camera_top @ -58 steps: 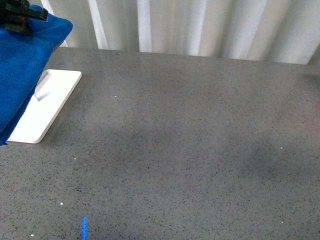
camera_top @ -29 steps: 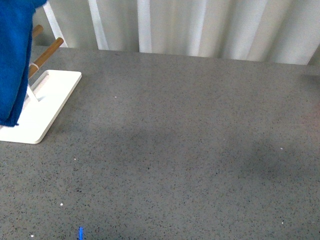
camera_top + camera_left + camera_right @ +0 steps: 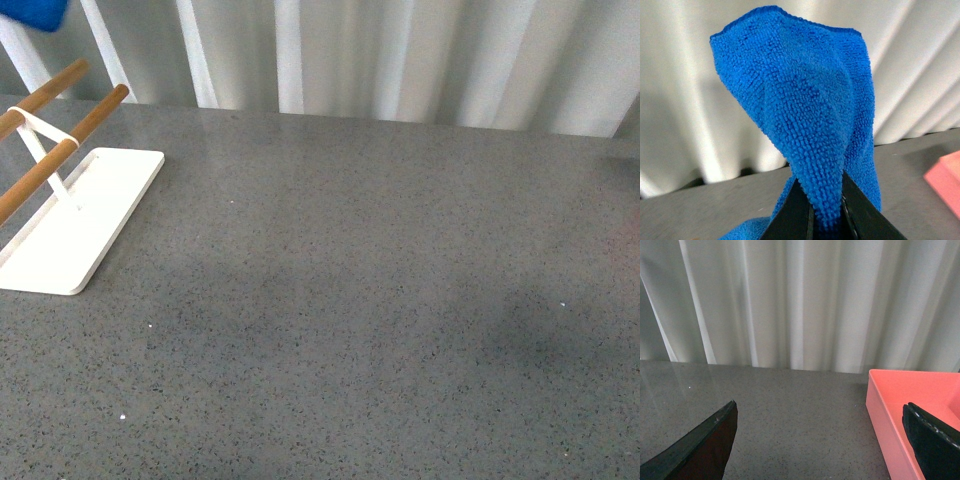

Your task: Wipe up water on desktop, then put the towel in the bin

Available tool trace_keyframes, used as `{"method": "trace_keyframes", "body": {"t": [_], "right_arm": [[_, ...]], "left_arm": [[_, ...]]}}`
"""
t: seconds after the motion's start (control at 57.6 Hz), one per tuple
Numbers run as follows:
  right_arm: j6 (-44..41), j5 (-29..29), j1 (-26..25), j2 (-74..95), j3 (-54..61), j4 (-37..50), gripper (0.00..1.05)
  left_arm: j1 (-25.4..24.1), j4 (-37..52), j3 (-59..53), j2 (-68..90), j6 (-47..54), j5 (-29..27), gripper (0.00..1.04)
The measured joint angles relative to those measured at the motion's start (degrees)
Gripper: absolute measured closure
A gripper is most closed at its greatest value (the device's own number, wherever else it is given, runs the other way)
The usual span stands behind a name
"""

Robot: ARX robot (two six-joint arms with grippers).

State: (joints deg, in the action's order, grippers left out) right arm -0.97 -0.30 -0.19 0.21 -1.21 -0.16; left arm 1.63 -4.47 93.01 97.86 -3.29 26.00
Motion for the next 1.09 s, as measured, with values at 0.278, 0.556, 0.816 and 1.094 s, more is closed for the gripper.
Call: {"method": "trace_keyframes", "body": {"t": [0.278,0.556,0.816,1.094], "right_arm": [[0.0,0.0,0.0,0.0,0.0,0.0,0.07],[0.0,0.0,0.0,0.0,0.0,0.0,0.07],[0.0,0.0,0.0,0.0,0.0,0.0,0.07],[-3.4,-13.0,-4.5,7.6,-5.6,-13.8,0.07]], "left_arm": [[12.1,14.9,-13.5,0.2,-1.5,1.2,1.00],[17.6,32.1,-26.6,7.7,-4.2,1.0,1.00],[19.1,50.3,-32.8,10.6,-13.8,7.4,1.00],[21.4,55.7,-33.7,13.6,-18.1,7.0,1.00]]}}
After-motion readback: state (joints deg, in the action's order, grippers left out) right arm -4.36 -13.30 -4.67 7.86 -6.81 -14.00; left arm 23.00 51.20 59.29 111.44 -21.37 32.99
